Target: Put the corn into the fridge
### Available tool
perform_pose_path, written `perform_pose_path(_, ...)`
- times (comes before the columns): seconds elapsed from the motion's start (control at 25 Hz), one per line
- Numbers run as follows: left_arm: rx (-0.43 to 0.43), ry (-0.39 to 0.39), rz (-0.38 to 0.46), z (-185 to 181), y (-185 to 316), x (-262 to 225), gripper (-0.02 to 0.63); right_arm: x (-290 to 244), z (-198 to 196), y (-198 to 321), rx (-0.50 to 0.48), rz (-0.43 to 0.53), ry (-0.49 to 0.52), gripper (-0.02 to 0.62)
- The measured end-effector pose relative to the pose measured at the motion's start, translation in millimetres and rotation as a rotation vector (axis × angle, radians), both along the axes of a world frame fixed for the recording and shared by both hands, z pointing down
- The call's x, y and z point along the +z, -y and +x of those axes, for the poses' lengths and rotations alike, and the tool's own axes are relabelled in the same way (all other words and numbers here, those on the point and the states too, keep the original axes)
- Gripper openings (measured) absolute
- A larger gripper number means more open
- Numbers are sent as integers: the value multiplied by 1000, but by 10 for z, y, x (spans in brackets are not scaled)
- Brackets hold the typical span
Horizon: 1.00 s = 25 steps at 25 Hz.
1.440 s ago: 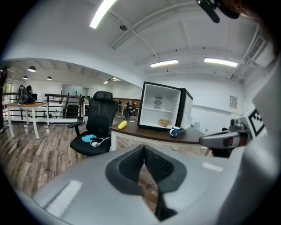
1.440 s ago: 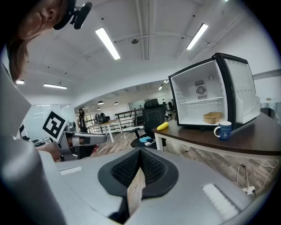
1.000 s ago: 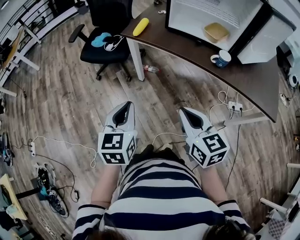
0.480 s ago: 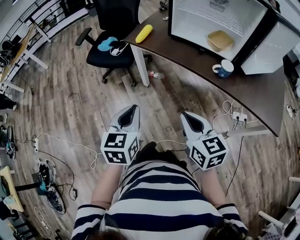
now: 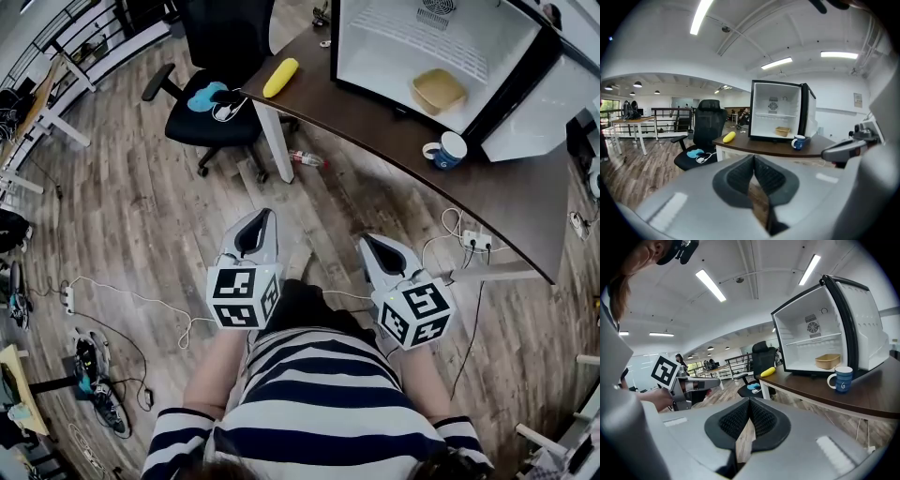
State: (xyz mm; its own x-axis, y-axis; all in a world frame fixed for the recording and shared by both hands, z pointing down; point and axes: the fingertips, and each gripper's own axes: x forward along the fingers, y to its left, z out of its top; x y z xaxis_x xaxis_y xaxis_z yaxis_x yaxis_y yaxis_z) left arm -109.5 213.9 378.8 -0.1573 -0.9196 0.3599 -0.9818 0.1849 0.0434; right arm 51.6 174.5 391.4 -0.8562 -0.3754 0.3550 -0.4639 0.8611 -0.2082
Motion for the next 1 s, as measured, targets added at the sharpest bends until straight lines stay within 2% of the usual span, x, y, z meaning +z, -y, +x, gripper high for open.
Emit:
perform_pose_path(0.36,57,-90,5,-401,703,105,0,-9,-468,558,15,3,0,-5)
perform_pose_path(0.48,51,-66,8,-604,925,129,0,25,-656,729,10,-10,-9,-5)
perform_pose_path(0.84,105,-18,-60,-1037,1704,325,0,192,-1066,1355,21,-45,-47,-5)
perform_pose_path(1.0,125,41,-79,-1221,2007,353,0,243,-1192,1606,47,-65,-47,-5)
